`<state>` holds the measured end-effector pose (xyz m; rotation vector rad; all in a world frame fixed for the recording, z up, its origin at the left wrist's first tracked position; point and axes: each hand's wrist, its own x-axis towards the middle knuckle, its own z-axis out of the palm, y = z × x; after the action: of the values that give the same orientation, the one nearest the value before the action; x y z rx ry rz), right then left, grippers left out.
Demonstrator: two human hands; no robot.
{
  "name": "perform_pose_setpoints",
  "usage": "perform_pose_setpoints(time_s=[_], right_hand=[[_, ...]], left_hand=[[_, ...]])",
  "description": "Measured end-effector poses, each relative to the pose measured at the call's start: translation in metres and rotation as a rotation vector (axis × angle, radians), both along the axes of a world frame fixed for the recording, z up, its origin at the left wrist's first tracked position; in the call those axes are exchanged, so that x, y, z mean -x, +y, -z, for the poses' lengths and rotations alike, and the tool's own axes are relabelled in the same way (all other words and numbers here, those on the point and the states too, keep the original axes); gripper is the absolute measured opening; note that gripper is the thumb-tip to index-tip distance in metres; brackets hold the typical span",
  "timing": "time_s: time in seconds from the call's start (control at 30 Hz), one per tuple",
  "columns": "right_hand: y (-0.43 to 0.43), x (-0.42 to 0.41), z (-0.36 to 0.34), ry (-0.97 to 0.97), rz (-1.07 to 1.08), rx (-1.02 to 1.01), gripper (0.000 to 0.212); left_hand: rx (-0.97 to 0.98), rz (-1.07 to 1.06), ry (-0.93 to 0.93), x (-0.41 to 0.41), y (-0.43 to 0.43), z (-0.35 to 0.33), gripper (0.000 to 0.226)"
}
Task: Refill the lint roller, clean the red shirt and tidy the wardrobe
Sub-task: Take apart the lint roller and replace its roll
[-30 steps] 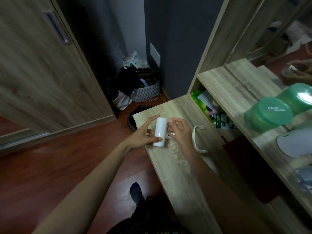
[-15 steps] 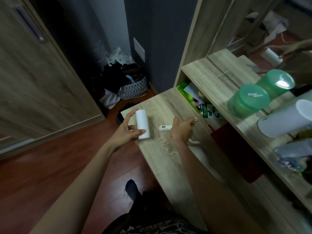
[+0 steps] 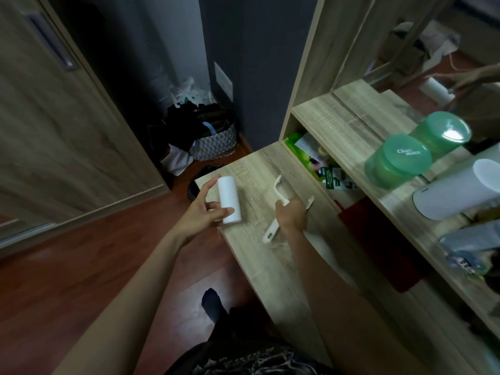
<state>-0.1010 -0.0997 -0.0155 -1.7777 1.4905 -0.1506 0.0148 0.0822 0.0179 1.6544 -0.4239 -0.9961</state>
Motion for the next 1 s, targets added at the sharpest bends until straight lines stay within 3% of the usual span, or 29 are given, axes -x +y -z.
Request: perform_pose_setpoints(time_s=[0.1, 0.2, 0.4, 0.53, 0.6, 0.7, 0.83, 1.0], right_hand=[[0.007, 0.002, -0.002, -0.061, -0.103, 0.059, 0.023], [0.005, 0.003, -0.003, -0.241, -0.158, -0.014, 0.014], [-0.002, 0.005, -0.028, -0.556, -0.177, -0.247, 0.02], [-0.007, -0.003, -0.024, -0.787, -0.148, -0.438, 0.044], [-0.006, -0.004, -0.027, -0.748, -0.147, -0.428, 0.041], [-0.001, -0.004, -0.034, -0.614, -0.184, -0.347, 0.06], [0.001, -0.008, -0.043, -0.592, -0.251, -0.285, 0.028], [-0.004, -0.012, -0.05, -0.458, -0.416, -0.086, 0.032]], left_hand=[[0.006, -0.023, 0.014, -0.001, 0.001, -0.001, 0.082], [0.036, -0.062, 0.032, -0.005, 0.003, -0.004, 0.08], [0.073, -0.175, 0.057, -0.016, 0.004, -0.013, 0.077], [0.115, -0.265, 0.081, -0.023, -0.009, -0.019, 0.072], [0.13, -0.325, 0.115, -0.026, -0.016, -0.022, 0.069], [0.138, -0.373, 0.16, -0.024, -0.026, -0.028, 0.065], [0.128, -0.371, 0.214, -0.017, -0.037, -0.034, 0.06], [0.141, -0.377, 0.285, -0.009, -0.044, -0.036, 0.058]])
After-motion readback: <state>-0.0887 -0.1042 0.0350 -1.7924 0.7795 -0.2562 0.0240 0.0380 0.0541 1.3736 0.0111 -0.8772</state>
